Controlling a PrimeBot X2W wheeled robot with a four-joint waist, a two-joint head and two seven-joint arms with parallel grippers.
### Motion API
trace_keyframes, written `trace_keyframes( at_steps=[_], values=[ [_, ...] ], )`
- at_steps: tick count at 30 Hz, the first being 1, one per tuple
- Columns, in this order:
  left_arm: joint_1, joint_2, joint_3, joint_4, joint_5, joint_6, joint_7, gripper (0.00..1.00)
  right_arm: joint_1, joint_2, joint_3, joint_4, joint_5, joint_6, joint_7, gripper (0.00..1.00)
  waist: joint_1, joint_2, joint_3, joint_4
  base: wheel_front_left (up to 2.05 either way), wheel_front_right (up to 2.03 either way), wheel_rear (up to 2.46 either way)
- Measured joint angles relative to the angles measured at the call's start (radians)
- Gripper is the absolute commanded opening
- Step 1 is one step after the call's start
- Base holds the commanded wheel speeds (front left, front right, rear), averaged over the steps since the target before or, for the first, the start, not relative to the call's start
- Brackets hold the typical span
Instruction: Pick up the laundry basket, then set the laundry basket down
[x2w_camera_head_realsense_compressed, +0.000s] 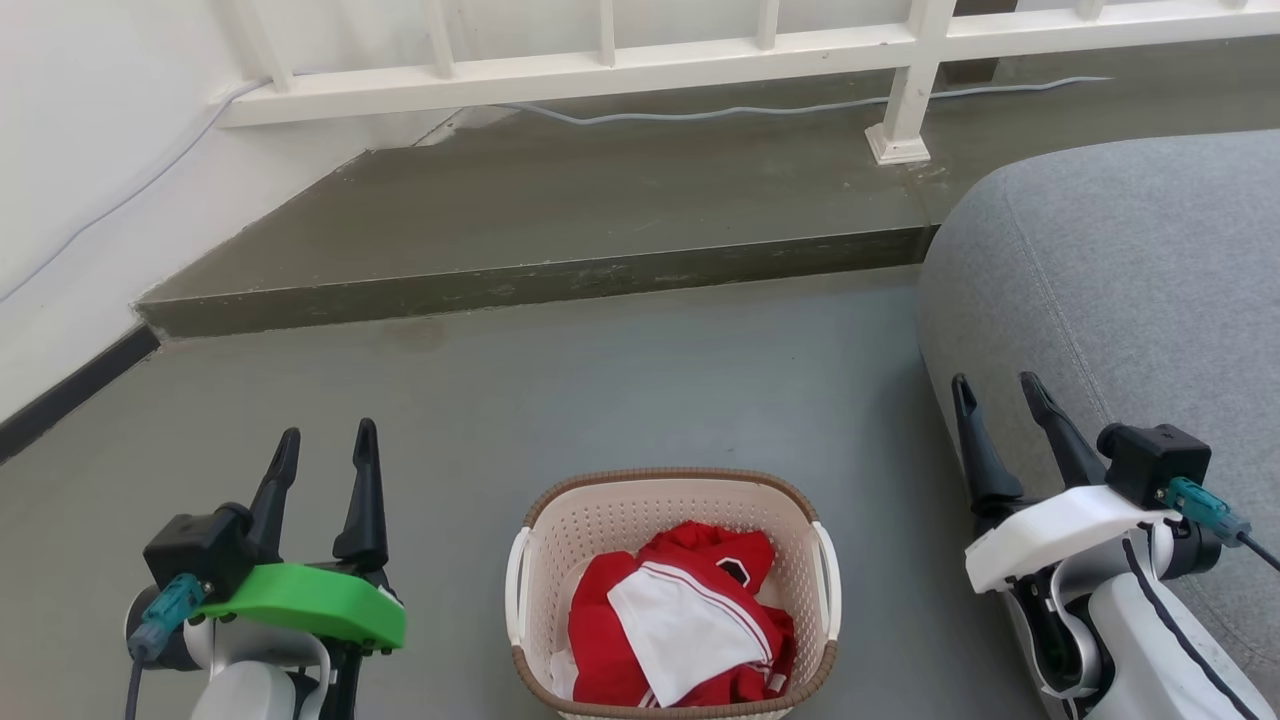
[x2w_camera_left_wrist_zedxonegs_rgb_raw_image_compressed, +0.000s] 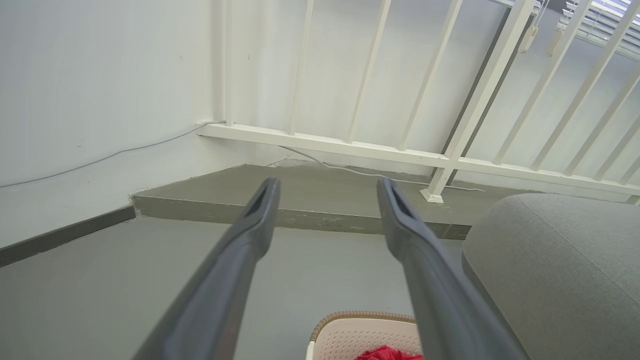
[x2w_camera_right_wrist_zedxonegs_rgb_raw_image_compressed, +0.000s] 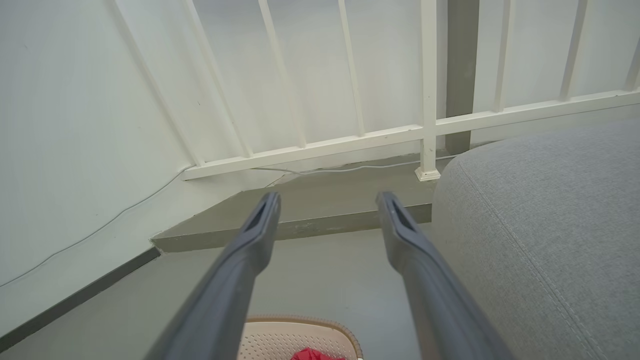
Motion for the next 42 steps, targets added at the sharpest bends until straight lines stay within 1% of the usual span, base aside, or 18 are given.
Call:
trace_keyframes(
  at_steps=[9, 10, 14, 20, 22, 28, 42],
  values=[
    [0.015, -0.007, 0.017, 0.003, 0.008, -0.026, 0.0, 1.0, 0.003, 0.004, -0.01, -0.001, -0.016, 0.009, 0.0, 1.0, 0.0, 0.0, 0.001, 0.001, 0.0, 0.0, 0.0],
    [0.016, -0.009, 0.017, 0.006, 0.008, -0.026, 0.0, 0.0, 0.004, 0.005, -0.009, 0.001, -0.017, 0.009, 0.0, 0.0, 0.0, 0.0, 0.001, 0.001, 0.0, 0.0, 0.0],
    [0.045, -0.019, 0.012, 0.058, 0.006, -0.025, 0.005, 0.0, 0.047, 0.029, 0.001, 0.046, -0.016, 0.008, 0.003, 0.0, 0.0, 0.0, 0.001, 0.001, 0.0, 0.0, 0.0],
    [0.048, -0.023, 0.022, 0.066, -0.024, -0.025, 0.019, 0.0, 0.057, 0.036, -0.012, 0.049, 0.018, 0.009, 0.009, 0.0, 0.0, 0.0, 0.001, 0.002, 0.0, 0.0, 0.0],
    [0.048, -0.024, 0.027, 0.067, -0.047, -0.025, 0.026, 0.0, 0.057, 0.038, -0.022, 0.049, 0.042, 0.017, 0.017, 0.0, 0.0, 0.0, 0.0, 0.003, 0.0, 0.0, 0.0],
    [0.048, -0.028, 0.043, 0.069, -0.138, -0.026, 0.054, 0.0, 0.057, 0.043, -0.044, 0.049, 0.128, 0.023, 0.041, 0.0, 0.0, 0.0, 0.0, 0.004, 0.0, 0.0, 0.0],
    [0.048, -0.032, 0.085, 0.071, -0.295, -0.035, 0.112, 0.0, 0.057, 0.066, -0.11, 0.044, 0.296, 0.045, 0.096, 0.0, 0.0001, 0.0, -0.002, 0.009, 0.0, 0.0, 0.0]
  ],
)
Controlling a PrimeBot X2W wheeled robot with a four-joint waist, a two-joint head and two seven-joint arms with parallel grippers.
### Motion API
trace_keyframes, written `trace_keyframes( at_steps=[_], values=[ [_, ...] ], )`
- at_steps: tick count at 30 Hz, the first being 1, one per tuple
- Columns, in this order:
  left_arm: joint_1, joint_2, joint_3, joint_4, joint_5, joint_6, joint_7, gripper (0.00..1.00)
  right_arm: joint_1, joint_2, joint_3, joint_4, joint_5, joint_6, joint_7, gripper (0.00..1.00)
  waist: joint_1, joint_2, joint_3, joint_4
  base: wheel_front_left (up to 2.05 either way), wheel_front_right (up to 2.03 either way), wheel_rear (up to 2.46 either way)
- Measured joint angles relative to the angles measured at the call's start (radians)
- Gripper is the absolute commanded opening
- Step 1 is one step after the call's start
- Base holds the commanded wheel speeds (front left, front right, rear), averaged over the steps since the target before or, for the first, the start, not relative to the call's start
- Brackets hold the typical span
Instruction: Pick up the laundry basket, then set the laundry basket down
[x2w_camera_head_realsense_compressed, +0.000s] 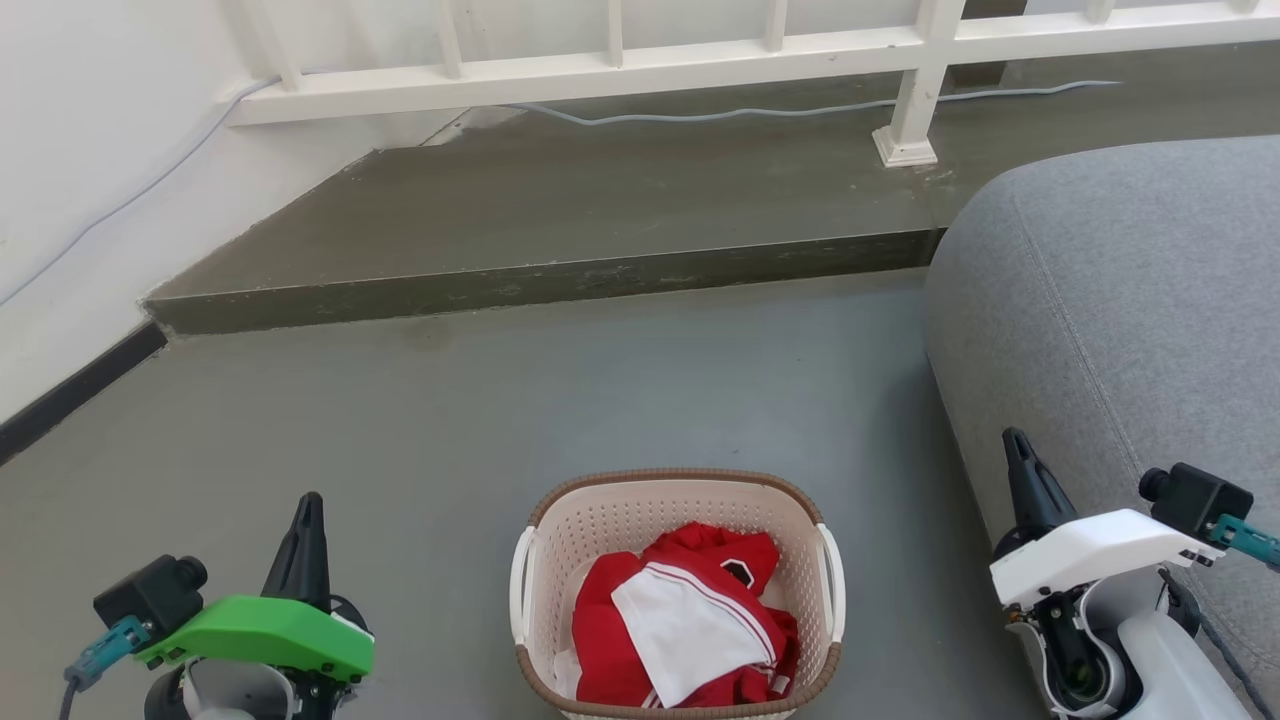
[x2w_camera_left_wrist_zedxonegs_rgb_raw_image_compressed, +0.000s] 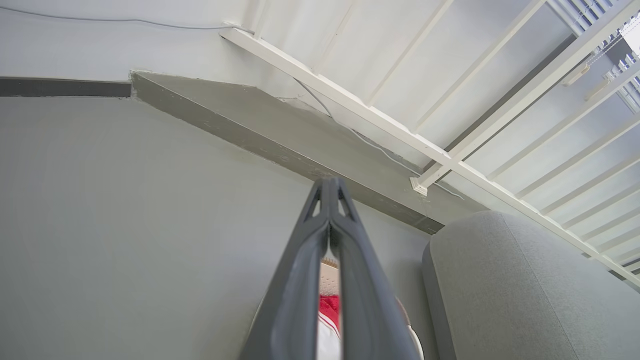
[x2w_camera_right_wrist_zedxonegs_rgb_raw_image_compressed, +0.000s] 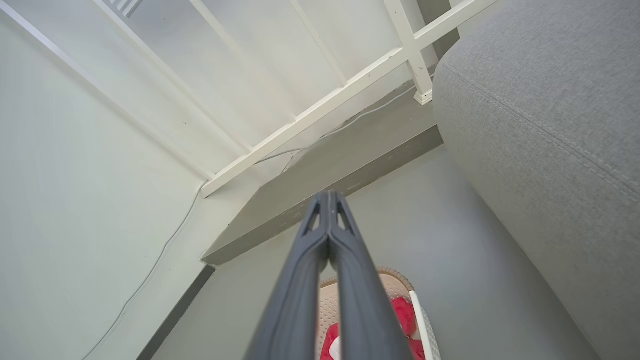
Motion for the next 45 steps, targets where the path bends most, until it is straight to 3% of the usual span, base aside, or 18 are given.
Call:
trace_keyframes(
  at_steps=[45],
  values=[
    [-0.003, -0.007, 0.112, -0.001, -0.503, -0.034, 0.158, 0.0, -0.001, 0.056, -0.196, -0.018, 0.512, 0.069, 0.163, 0.0, 0.0, 0.0, -0.004, 0.013, 0.0, 0.0, 0.0]
  ],
)
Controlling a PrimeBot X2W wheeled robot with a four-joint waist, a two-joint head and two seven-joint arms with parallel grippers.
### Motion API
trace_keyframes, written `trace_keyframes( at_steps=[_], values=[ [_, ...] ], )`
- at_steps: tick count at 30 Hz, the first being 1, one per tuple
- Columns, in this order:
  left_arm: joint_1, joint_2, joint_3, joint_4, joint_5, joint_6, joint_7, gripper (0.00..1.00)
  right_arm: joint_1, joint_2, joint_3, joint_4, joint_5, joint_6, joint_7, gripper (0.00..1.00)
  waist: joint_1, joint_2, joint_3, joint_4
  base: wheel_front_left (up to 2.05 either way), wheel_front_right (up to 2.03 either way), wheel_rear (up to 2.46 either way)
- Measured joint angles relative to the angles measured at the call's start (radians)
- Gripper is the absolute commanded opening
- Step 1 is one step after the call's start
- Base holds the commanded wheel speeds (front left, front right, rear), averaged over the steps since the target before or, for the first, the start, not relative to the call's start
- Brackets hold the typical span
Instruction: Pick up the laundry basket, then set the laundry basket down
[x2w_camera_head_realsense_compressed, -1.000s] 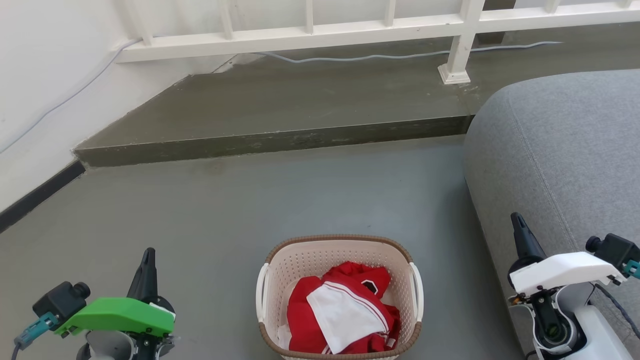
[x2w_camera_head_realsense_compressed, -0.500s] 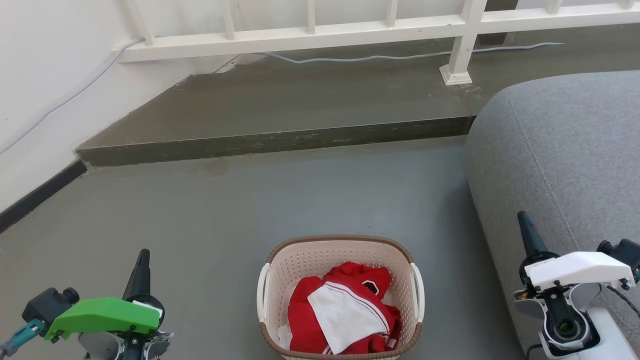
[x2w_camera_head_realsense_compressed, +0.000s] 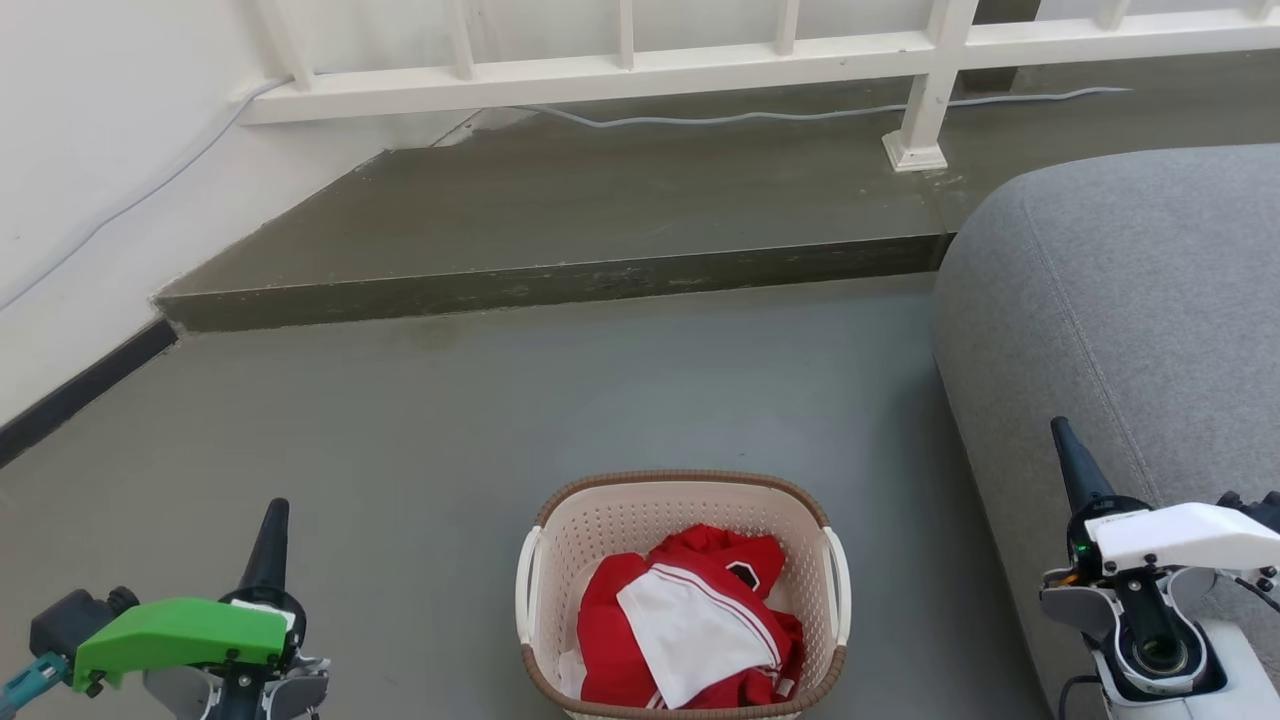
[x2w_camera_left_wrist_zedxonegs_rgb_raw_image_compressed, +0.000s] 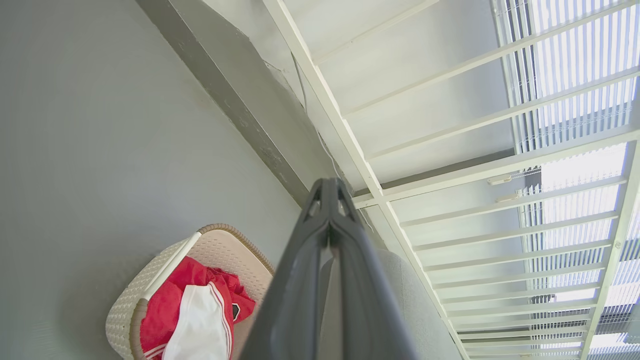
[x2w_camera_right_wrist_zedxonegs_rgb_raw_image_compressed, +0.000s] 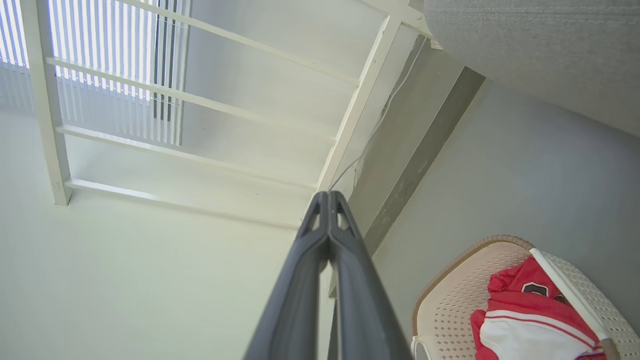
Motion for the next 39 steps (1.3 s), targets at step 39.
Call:
trace_keyframes(
  at_steps=[39],
  values=[
    [-0.011, -0.009, 0.078, -0.002, -0.338, -0.023, 0.096, 0.0, -0.003, 0.038, -0.127, -0.015, 0.337, 0.044, 0.101, 0.0, 0.0, 0.0, -0.002, 0.008, 0.0, 0.0, 0.0]
  ],
)
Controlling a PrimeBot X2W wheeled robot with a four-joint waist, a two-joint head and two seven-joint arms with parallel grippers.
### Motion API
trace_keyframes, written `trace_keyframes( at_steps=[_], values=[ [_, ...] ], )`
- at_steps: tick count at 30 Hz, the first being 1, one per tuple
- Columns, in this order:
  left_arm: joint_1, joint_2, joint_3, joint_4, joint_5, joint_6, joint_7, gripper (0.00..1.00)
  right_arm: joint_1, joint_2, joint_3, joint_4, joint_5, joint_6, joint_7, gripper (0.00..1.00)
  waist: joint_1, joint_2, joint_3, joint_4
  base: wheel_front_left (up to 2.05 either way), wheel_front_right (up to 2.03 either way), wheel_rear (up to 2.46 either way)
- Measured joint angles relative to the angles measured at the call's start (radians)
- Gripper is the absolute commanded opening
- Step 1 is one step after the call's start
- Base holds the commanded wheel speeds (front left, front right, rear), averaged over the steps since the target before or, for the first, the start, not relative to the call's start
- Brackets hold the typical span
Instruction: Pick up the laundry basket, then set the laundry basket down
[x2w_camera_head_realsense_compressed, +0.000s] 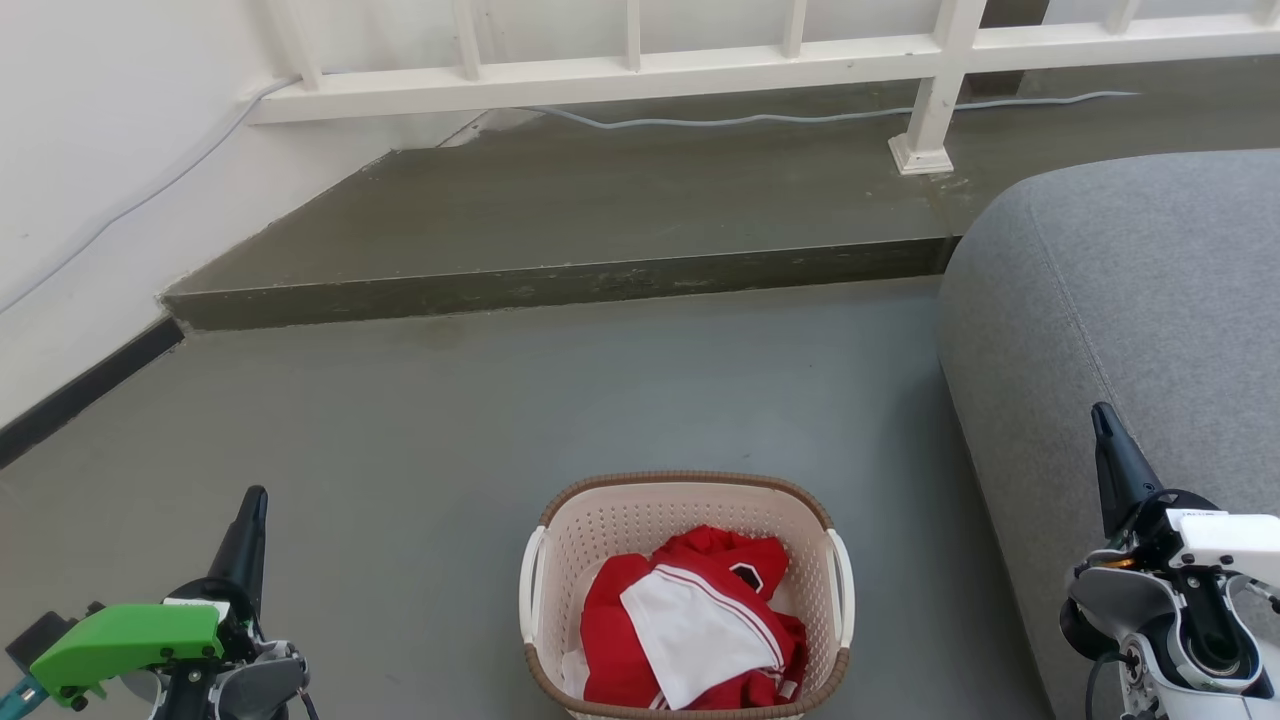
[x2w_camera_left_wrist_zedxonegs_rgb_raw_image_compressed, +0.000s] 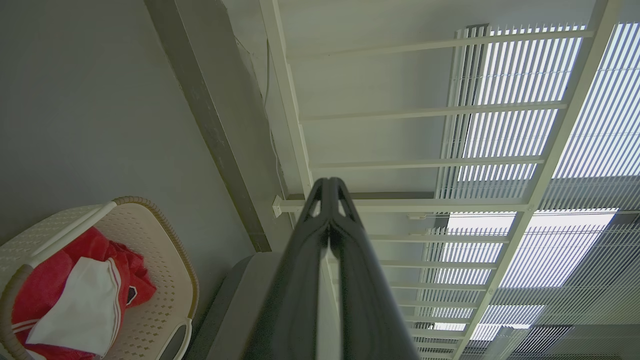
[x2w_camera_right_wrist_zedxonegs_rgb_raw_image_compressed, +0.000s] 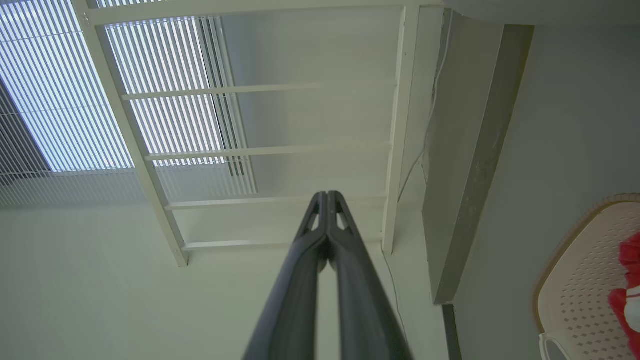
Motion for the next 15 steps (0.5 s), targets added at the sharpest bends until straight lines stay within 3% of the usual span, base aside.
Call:
trace_keyframes(
  at_steps=[15],
  values=[
    [0.0, 0.0, 0.0, -0.001, -0.001, 0.0, 0.0, 0.0, 0.0, 0.0, 0.0, -0.001, 0.0, 0.0, 0.0, 0.0, 0.0, 0.0, 0.0, 0.0, 0.0, 0.0, 0.0]
  ],
)
